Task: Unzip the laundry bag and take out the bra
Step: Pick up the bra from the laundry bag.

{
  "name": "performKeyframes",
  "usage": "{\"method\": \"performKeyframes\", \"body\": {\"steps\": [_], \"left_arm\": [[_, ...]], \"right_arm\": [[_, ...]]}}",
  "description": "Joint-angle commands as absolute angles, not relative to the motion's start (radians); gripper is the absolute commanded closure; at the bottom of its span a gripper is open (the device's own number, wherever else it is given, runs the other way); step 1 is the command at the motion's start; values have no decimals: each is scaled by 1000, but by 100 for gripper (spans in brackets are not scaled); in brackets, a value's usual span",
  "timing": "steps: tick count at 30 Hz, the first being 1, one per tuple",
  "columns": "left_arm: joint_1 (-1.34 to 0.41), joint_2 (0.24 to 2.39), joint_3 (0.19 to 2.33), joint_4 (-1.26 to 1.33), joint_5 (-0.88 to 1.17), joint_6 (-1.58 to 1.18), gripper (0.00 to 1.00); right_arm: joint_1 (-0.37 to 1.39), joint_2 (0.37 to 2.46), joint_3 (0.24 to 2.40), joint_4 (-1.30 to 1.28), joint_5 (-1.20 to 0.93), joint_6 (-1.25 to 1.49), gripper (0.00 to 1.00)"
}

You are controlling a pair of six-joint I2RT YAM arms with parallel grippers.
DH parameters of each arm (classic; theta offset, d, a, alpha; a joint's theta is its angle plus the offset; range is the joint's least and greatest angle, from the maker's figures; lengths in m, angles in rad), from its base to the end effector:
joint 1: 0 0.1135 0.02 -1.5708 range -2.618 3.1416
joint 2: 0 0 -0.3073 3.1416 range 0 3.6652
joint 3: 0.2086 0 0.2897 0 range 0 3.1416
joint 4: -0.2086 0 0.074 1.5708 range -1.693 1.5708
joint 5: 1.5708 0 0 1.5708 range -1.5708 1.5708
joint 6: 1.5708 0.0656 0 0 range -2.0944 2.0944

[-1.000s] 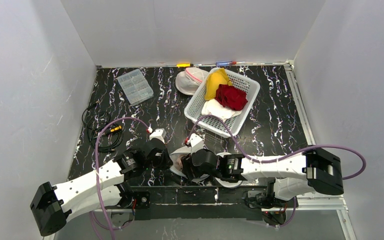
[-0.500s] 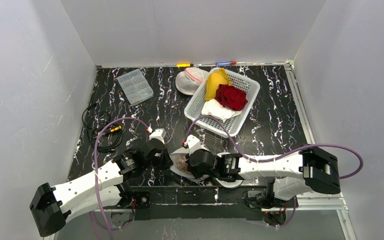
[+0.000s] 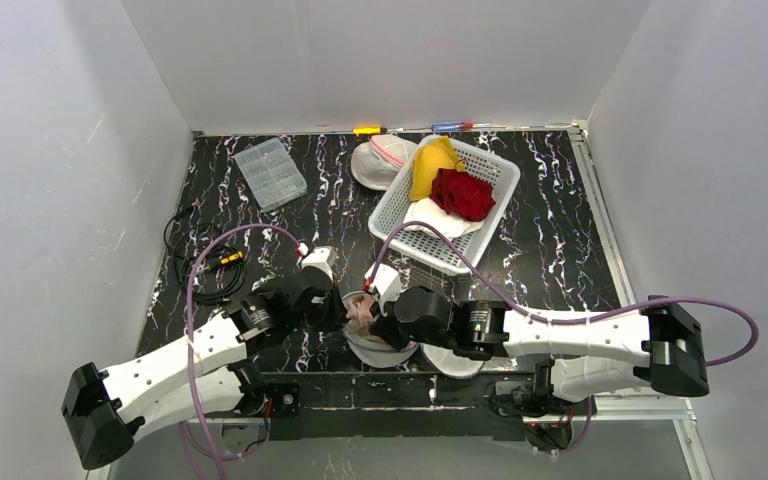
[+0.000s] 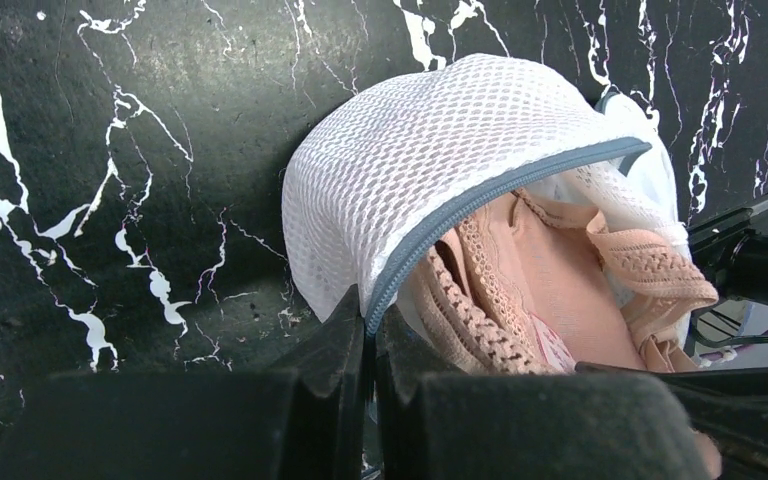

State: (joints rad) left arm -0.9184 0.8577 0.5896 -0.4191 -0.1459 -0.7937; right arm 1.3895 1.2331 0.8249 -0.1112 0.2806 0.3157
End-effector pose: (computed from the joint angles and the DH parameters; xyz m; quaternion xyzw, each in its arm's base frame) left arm 0.1384 -0.1655 0.2406 0.0251 0.9018 -0.2789 0.3293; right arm 0.0758 0.3126 0.2780 -0.3778 0.7719 0.2946 0.4180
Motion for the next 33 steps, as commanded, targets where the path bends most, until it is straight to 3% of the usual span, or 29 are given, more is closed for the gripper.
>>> {"method": "performKeyframes", "body": {"steps": [1, 21, 33], "left_arm": [[-920, 878, 638, -441, -158, -766, 100], [-922, 870, 614, -408, -198, -775, 100], [-921, 876, 705, -403, -156, -756, 100]], "right_arm": [[1394, 1176, 868, -83, 246, 263, 99], [1393, 1040, 840, 8, 567, 272, 99], [1372, 1137, 820, 54, 661, 279, 99]]}}
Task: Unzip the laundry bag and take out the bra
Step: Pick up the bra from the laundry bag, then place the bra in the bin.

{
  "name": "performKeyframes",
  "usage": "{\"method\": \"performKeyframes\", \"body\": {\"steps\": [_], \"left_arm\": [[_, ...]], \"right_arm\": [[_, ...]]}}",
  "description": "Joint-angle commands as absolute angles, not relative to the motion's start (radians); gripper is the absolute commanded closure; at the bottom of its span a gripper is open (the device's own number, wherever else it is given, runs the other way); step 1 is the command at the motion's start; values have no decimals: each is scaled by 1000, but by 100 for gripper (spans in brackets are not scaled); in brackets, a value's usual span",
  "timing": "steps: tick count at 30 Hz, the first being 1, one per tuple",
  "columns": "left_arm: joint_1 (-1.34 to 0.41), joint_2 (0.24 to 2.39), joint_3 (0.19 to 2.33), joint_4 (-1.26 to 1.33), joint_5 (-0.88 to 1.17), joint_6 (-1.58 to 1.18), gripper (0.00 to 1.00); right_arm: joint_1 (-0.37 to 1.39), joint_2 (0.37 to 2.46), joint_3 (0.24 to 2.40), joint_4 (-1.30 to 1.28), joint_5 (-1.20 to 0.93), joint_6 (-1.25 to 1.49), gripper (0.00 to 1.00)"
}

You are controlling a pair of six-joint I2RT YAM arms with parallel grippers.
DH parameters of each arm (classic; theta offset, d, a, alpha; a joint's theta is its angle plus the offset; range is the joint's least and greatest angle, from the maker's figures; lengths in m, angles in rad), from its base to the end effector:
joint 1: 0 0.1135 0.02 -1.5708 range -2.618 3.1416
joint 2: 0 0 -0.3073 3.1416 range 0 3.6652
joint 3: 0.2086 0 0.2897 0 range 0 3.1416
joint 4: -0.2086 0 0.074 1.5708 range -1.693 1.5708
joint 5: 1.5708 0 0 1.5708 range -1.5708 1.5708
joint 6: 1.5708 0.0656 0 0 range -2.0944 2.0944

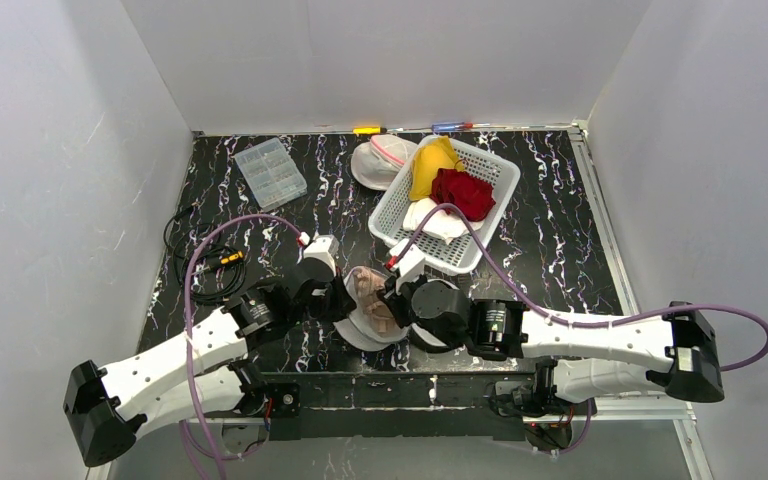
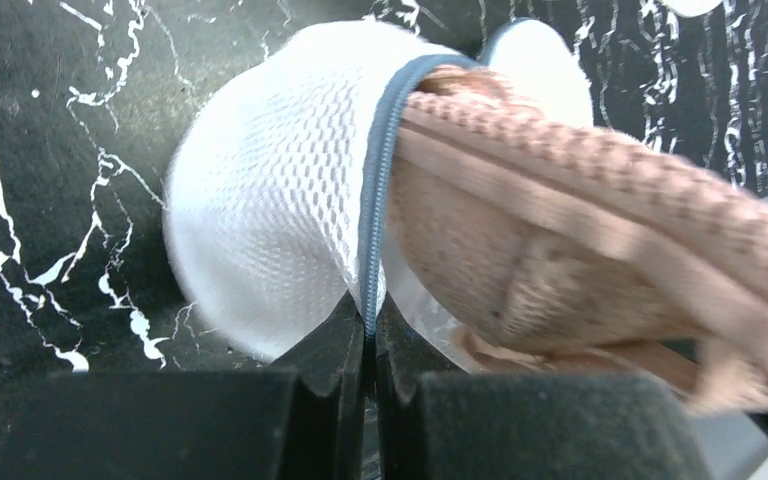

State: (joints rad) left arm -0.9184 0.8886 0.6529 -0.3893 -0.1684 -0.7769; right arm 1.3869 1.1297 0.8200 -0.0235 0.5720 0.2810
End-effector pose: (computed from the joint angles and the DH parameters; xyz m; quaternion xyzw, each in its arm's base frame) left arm 0.1473 -0.1747 0.2630 0.0245 0.8876 -0.2907 0.3565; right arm 0.0896 0.2875 0.3199 -0.2712 0.7510 0.2577 0.5441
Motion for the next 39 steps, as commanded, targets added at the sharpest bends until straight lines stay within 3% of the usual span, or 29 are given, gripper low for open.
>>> {"method": "performKeyframes", "body": {"steps": [1, 19, 28, 32, 36, 39], "left_arm": [[-921, 873, 706, -405, -151, -755, 100], [-921, 886, 621, -416, -211, -786, 100], [-921, 851, 597, -440, -236, -802, 100], [-921, 850, 602, -445, -239, -802, 100], [-921, 843, 620, -476, -236, -802, 99], [-921, 812, 625, -500, -232, -800, 88]], "right_arm": [[1371, 1141, 821, 50, 666, 284, 99], [1370, 1063, 917, -55, 542, 273, 99], [1370, 1063, 1159, -261, 688, 142, 99], [1363, 1116, 1275, -350, 898, 95, 99], [1243, 1207, 1372, -425, 1069, 118, 99], [1053, 1260, 1414, -457, 1013, 176, 99]]}}
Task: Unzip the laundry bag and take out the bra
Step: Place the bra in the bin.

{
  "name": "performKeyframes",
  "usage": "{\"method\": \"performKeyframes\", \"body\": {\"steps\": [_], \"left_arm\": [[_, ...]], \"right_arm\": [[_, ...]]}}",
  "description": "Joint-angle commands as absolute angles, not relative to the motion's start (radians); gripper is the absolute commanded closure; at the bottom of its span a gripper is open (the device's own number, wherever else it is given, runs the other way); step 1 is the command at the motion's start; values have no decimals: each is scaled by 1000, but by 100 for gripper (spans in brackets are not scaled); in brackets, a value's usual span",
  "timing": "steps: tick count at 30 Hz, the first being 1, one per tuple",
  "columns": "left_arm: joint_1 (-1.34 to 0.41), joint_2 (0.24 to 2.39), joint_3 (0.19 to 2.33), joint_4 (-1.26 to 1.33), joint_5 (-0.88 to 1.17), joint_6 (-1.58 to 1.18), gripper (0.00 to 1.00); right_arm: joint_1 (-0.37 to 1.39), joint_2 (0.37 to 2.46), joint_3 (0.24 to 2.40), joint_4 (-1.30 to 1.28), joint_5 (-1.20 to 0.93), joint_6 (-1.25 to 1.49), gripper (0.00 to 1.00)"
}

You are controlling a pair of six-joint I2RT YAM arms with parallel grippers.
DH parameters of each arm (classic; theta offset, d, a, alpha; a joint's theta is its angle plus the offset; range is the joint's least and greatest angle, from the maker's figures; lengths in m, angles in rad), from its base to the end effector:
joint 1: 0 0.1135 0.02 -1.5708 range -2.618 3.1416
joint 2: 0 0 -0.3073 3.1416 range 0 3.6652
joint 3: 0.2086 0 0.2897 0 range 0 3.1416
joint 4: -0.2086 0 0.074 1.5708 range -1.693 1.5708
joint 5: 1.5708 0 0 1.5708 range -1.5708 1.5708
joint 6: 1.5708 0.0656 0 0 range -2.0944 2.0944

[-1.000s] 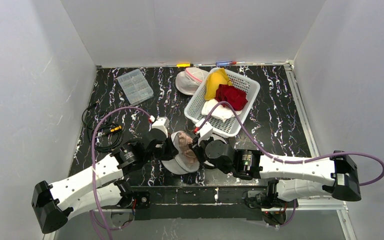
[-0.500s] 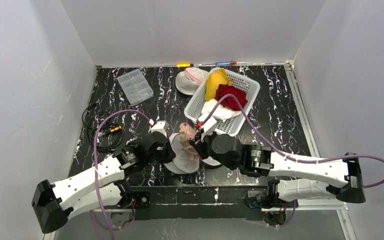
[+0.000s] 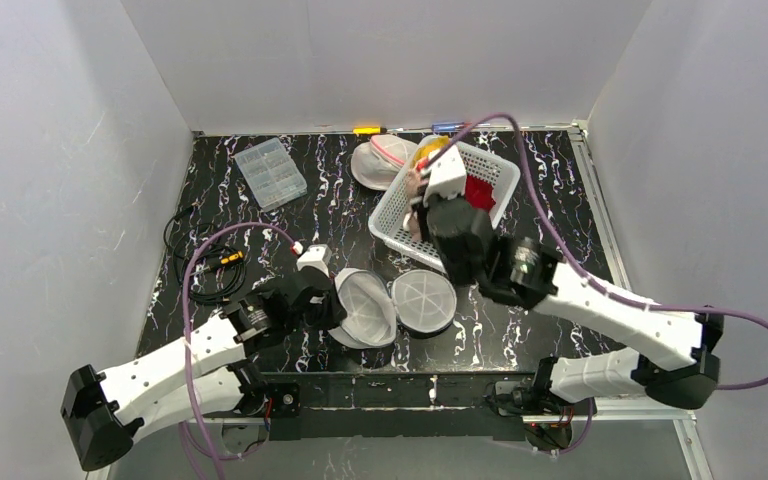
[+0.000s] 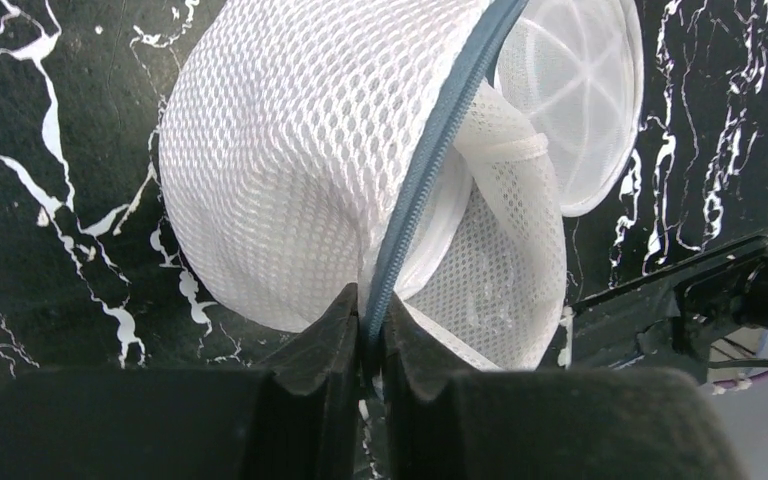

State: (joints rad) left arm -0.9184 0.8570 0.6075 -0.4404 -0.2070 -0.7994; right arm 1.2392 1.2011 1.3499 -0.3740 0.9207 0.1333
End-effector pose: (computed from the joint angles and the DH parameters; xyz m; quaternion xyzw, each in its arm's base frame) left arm 0.1412 -0.1626 0.2460 0.0095 0.9007 -0.2600 0.3478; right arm 0.1442 0.2583 0.4760 -0.1324 0.7417 0.0850 0.6521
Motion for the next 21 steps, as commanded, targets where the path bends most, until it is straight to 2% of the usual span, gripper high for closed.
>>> {"method": "performKeyframes", "body": {"steps": [1, 3, 5, 7, 16, 21], "left_arm": [[-920, 799, 627, -512, -232, -800, 81], [-920, 769, 635, -543, -229, -796, 65], [-922, 732, 644, -576, -233, -792, 55], [-922, 702, 652, -610, -245, -793, 50], [-920, 581, 647, -721, -267, -845, 45], [-922, 545, 627, -753, -277, -868, 45]], "right_arm": [[984, 1278, 1416, -449, 995, 184, 99], [916, 1314, 1424, -420, 1001, 198, 99], [890, 1353, 1428, -364, 1048, 186, 99], [875, 1406, 1428, -293, 1089, 158, 99], [757, 1652, 1503, -97, 1163, 37, 99], [732, 1775, 1589, -148, 1120, 38, 99]]}}
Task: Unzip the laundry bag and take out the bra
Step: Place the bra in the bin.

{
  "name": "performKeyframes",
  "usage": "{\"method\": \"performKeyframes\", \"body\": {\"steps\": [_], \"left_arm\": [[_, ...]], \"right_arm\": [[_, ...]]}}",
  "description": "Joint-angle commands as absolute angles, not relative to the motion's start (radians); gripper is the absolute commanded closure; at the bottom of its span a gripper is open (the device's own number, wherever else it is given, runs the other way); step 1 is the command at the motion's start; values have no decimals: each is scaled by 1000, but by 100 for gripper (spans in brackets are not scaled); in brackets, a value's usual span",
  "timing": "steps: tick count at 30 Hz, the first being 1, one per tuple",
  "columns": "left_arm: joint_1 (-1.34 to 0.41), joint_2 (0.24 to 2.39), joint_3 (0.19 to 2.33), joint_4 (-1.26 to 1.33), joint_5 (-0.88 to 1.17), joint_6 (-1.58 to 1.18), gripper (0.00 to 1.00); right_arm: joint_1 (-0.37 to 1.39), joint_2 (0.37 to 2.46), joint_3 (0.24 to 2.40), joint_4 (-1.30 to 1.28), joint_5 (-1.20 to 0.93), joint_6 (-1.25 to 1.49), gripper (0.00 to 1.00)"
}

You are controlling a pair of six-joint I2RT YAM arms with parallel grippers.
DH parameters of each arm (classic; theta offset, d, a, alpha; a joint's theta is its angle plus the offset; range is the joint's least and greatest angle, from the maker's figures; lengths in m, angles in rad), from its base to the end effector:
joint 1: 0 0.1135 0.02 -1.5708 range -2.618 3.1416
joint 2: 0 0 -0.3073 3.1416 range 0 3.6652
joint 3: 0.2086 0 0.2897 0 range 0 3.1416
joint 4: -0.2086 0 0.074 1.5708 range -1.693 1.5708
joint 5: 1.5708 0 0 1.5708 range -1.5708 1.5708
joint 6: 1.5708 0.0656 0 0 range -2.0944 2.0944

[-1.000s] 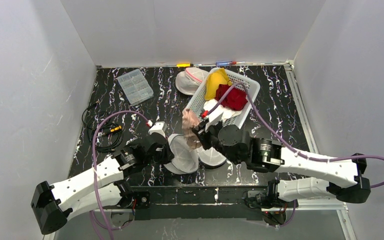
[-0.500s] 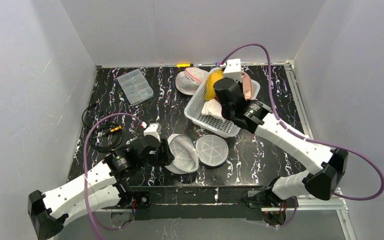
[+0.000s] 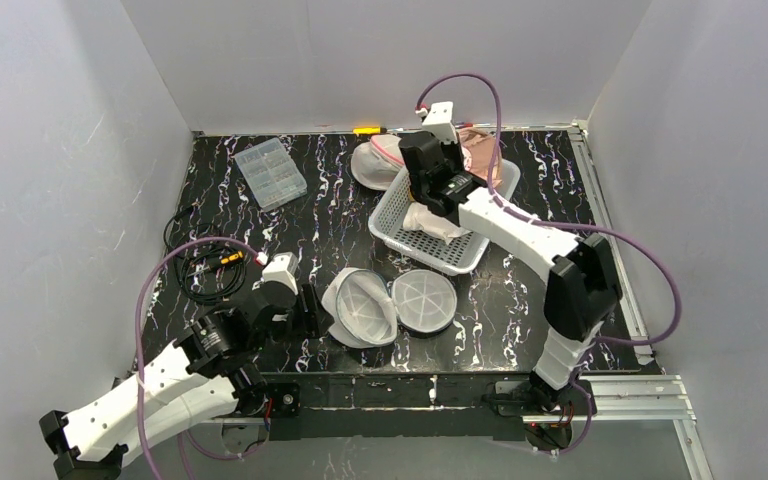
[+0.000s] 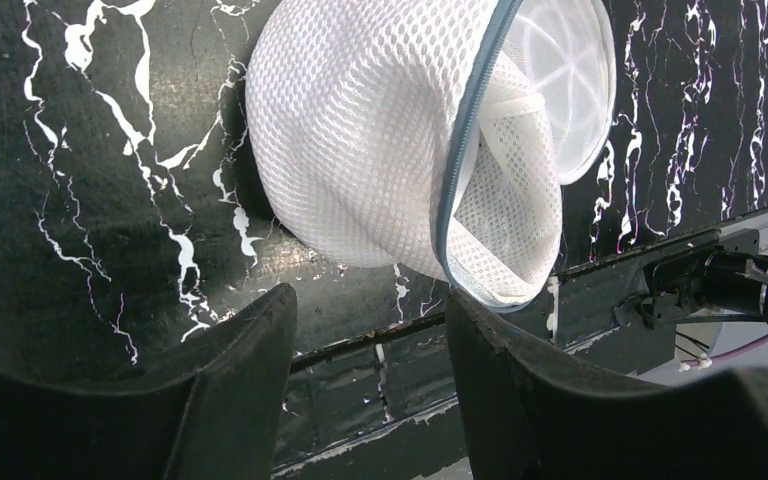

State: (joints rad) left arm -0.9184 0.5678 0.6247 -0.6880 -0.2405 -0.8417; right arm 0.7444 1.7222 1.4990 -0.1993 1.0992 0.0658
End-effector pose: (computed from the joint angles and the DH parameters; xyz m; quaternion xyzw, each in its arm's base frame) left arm 0.1045 -0.1110 0.2735 -0.0203 0.8866 -0.2783 0.3688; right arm 0.3711 0.2624 0.3705 0.0292 0.7696 -0.2206 0.5985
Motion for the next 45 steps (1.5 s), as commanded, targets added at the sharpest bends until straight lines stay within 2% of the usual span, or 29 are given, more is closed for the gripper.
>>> {"method": "performKeyframes", "body": {"steps": [1, 11, 19, 22, 31, 34, 38, 42, 43, 45], "left_arm": [[-921, 542, 625, -754, -279, -871, 45], [-920, 573, 615, -754, -285, -872, 46], [-920, 600, 615, -752, -286, -881, 46], [-921, 598, 610, -749, -285, -888, 46], [-921, 574, 606, -742, -267, -891, 46], [-921, 571, 612, -742, -271, -883, 46], [-921, 564, 626, -741, -266, -876, 46], [-921, 559, 631, -741, -255, -876, 46], [-921, 557, 633, -742, -255, -875, 47], [-920, 554, 637, -742, -256, -876, 48]], "right_arm": [[730, 1792, 1589, -153, 1107, 45, 99], [646, 1909, 1539, -152, 1056, 73, 99], [625, 2012, 1584, -186, 985, 96, 99], [624, 2018, 1581, -197, 947, 106, 86], [647, 1905, 1606, -295, 853, 177, 35], [663, 1843, 1609, -342, 808, 208, 25], [663, 1772, 1599, -402, 705, 232, 17], [643, 1684, 1511, -374, 658, 242, 17], [626, 1651, 1460, -324, 615, 250, 21], [575, 1581, 1361, -222, 445, 291, 36]]}}
